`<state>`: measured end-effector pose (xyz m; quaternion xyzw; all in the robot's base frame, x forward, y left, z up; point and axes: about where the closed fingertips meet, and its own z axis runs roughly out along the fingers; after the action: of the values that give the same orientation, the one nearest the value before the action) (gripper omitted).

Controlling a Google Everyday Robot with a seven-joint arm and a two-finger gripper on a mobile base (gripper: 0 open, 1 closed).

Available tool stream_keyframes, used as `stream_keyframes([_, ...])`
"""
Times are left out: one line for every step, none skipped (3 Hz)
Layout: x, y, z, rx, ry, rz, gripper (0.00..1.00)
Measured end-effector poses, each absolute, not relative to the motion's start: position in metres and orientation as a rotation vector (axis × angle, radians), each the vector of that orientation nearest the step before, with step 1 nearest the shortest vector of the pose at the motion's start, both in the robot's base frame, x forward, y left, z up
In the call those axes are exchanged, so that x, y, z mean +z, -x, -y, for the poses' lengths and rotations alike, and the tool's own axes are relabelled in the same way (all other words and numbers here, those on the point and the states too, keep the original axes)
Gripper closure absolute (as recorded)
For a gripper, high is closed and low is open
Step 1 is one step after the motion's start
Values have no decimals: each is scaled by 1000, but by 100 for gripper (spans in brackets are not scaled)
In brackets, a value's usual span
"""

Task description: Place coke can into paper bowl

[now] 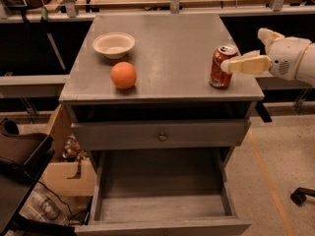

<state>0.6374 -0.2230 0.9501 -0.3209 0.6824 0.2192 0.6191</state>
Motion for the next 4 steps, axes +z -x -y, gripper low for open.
stream_keyframes([937,-657,225,553,729,-1527,0])
stream_keyframes([920,-671,223,586,739,-1514,0])
stream_keyframes([904,-680,217,607,759,-1531,0])
stream_keyframes([892,-687,208,615,779,-1537,26])
